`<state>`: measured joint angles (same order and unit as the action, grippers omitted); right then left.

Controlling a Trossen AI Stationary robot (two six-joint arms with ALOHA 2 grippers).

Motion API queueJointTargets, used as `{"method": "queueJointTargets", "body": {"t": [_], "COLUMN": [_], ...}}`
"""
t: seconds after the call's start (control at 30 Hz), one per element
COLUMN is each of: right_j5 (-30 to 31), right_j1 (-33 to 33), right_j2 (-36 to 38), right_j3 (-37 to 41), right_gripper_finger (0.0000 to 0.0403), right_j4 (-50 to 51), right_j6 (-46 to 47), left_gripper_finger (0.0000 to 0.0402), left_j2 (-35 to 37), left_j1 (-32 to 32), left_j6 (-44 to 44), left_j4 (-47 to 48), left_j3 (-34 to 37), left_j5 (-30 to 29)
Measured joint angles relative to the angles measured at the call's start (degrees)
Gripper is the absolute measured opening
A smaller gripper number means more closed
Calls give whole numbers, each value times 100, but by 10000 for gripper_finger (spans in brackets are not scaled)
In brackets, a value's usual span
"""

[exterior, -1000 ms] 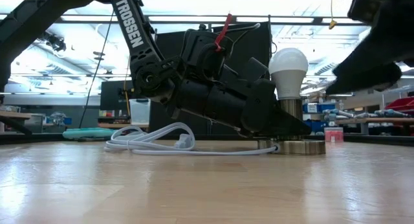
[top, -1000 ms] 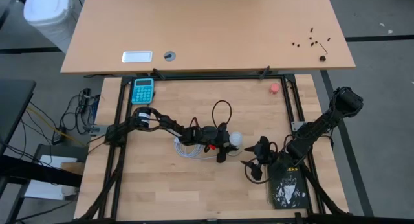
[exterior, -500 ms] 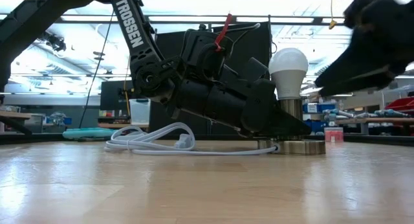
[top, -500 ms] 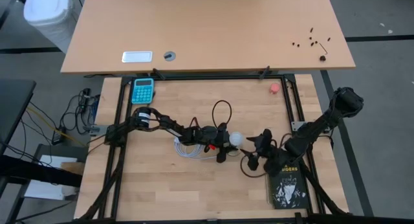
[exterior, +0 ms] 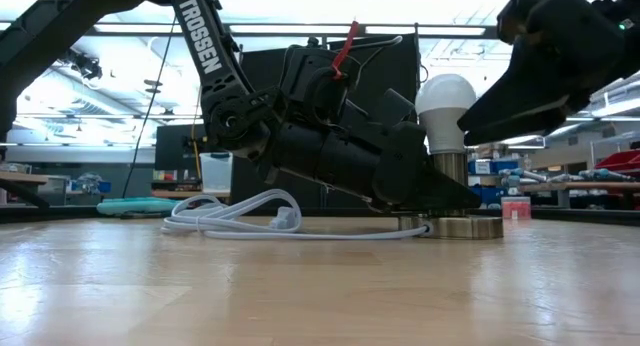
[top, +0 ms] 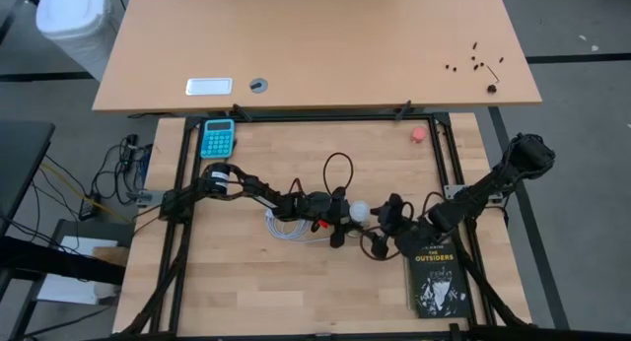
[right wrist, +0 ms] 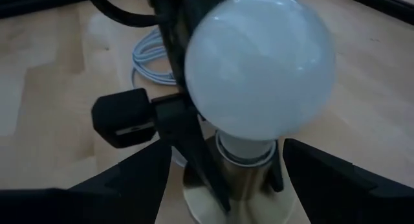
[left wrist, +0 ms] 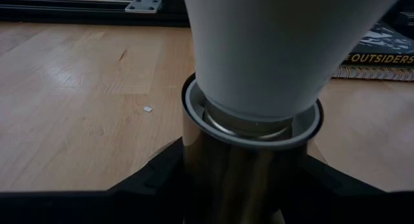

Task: Screw lightbulb
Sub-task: Insert the lightbulb into the lamp

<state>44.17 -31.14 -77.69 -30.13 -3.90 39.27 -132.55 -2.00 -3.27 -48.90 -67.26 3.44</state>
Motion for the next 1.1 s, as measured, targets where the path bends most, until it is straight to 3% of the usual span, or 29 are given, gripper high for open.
{"method": "queueJointTargets", "body": {"t": [0.7,0.83,1.1], "right_j5": [-305,36,4], "right_j1": [-353,-437,-237], "right_j2": [0,0,0], "right_j3": [-2,-2,-4], "right_gripper_finger": [309,309,309], "right_j4": [-216,-96,-169], "right_j6": [143,269,-474], "left_gripper_finger": [193,193,193], "left_j2": [2,2,2], "left_j1": [-2,-2,-2], "left_j6": [0,-2,-2], "left_j4": [-2,-2,-35], "left_j3": [0,0,0], "left_j5": [13,11,9]}}
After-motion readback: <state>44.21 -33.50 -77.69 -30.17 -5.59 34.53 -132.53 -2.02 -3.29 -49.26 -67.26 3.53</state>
